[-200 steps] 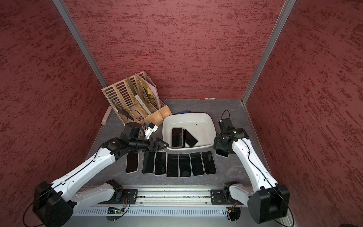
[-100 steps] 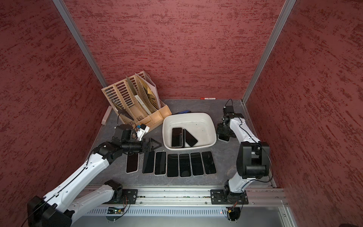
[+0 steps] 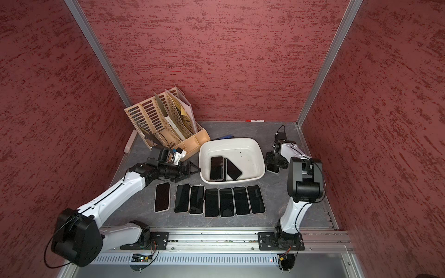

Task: Take the phone out of the storage box
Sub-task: Place the phone at the center of the board, then pick up the phone from the storage box.

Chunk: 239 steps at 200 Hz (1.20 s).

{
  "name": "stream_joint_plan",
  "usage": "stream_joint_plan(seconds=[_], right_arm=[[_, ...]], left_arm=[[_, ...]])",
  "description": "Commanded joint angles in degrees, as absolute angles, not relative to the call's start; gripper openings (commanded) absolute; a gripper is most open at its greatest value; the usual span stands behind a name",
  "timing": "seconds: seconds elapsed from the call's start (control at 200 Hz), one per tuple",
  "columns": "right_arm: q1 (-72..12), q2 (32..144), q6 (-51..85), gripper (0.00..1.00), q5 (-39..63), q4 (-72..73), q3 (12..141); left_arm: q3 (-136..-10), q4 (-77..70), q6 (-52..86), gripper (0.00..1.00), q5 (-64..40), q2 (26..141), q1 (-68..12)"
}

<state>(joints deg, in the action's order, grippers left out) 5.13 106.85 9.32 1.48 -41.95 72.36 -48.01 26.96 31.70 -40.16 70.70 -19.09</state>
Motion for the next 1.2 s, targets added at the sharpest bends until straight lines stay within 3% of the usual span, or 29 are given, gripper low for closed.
stream_joint_plan(seconds=[0.0, 0.386, 0.426, 0.756, 0.887, 0.972, 1.192], right_arm=[[5.0, 107.8, 7.8, 0.66, 3.4, -39.8, 72.9], [5.1, 108.7, 8.2, 0.88, 1.2, -42.7, 72.9], [5.0, 108.1, 8.2, 0.98, 1.0, -43.0, 73.0], [5.0, 91.6, 12.8, 0.98, -4.1, -46.3, 74.5], [4.5, 84.3, 17.6, 0.99, 0.7, -47.4, 77.0], [-0.2, 83.7, 19.5, 0.98, 7.8, -47.6, 78.8], [-25.7, 91.0, 27.0, 0.98, -3.7, -50.6, 85.1]], left_arm=[[-49.1, 22.4, 33.1, 1.0, -42.0, 71.8, -18.6], [-49.3, 20.4, 34.3, 1.0, -43.3, 73.3, -18.2], [-48.9, 20.1, 34.5, 1.0, -43.3, 73.0, -18.2], [-46.6, 15.7, 37.3, 1.0, -43.9, 71.5, -17.6], [-47.2, 14.7, 37.5, 1.0, -44.5, 71.5, -17.1], [-46.9, 14.0, 37.6, 1.0, -44.6, 71.1, -16.9], [-43.7, 10.5, 40.6, 1.0, -44.5, 67.0, -15.2]])
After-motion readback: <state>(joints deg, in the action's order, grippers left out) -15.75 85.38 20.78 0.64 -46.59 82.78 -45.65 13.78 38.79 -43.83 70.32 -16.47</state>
